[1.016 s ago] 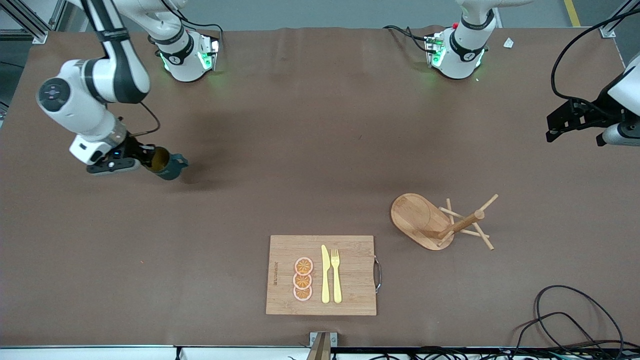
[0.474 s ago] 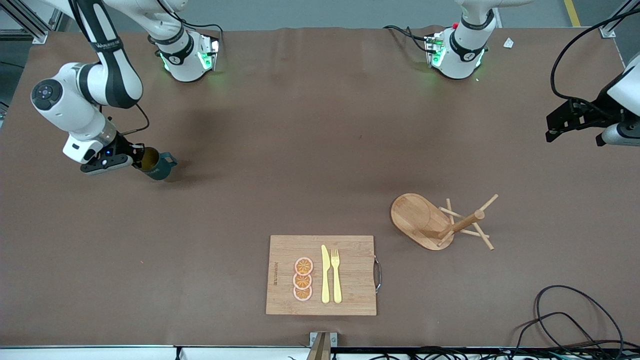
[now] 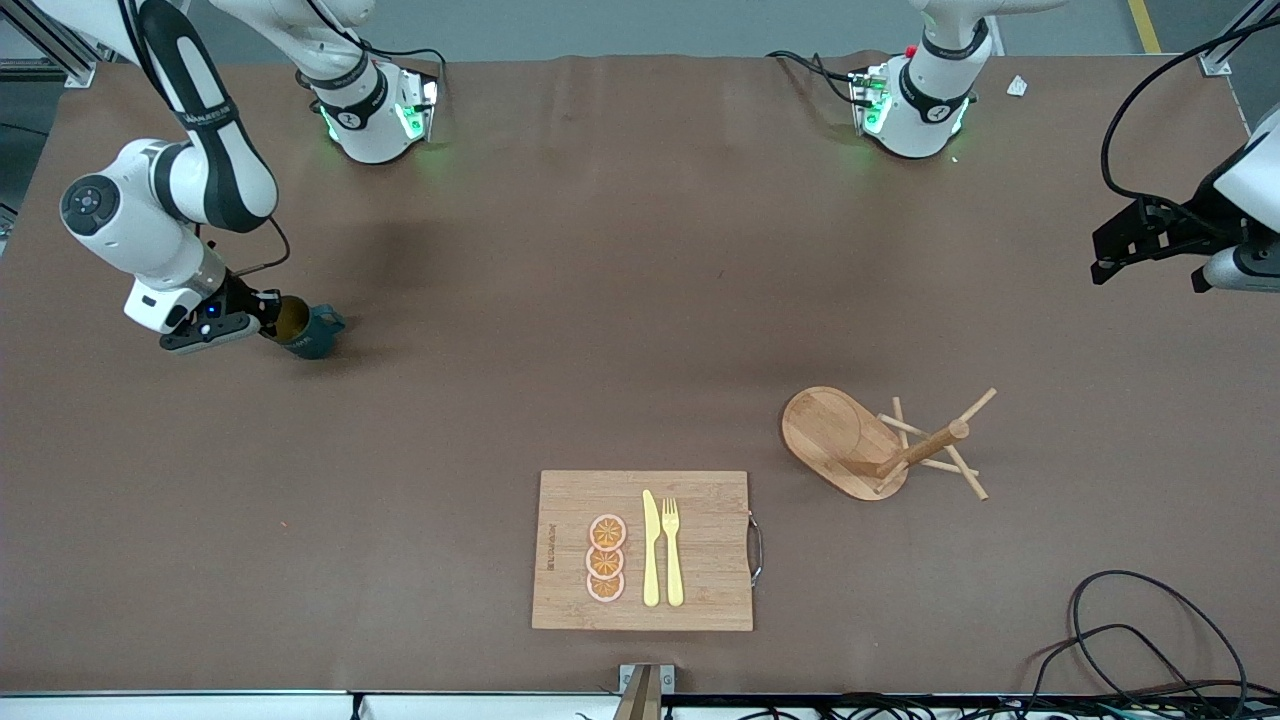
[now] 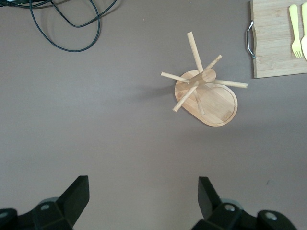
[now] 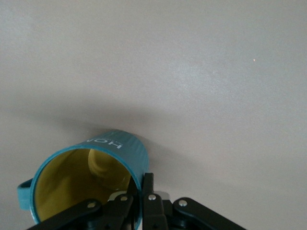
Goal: Transfer cup from left to right arm and place
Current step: 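Carry the teal mug sideways with the right gripper and lower it, then open the right gripper and release the mug on the table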
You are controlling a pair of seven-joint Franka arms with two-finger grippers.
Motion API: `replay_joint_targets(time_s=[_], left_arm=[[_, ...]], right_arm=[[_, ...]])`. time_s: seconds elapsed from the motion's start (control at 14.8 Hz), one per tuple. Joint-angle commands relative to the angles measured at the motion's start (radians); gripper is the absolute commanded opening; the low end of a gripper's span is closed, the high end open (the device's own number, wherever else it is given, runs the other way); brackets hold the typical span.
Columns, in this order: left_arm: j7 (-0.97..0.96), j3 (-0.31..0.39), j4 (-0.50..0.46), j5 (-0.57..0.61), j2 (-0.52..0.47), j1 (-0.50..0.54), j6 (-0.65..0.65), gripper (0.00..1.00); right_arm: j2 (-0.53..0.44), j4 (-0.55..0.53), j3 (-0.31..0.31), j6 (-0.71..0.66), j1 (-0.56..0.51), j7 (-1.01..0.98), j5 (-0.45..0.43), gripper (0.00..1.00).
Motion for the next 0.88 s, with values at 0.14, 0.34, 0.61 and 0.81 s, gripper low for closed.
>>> replay_joint_targets(time_s=[0.14, 0.34, 0.61, 0.81], left_arm=[[0.001, -0.001, 0.016, 0.0, 0.003, 0.001, -0.003, 1.0], [-0.004, -0.001, 0.016, 0.0, 0.003, -0.001, -0.003, 1.0], [-0.004, -0.001, 0.016, 0.002, 0.003, 0.001, -0.003, 1.0], [-0.004, -0.001, 0.016, 0.002, 0.004, 0.002, -0.003, 1.0]], right_arm=[[-0.004, -0.009, 0.022, 0.009, -0.021, -0.042, 0.021, 0.89], [-0.01, -0.007, 0.022, -0.021, -0.026, -0.04, 0.024, 1.0], [-0.075, 0.057, 0.023, -0.211, -0.024, -0.06, 0.195, 1.0], [-0.099, 0.181, 0.017, -0.374, -0.032, -0.068, 0.196, 1.0]])
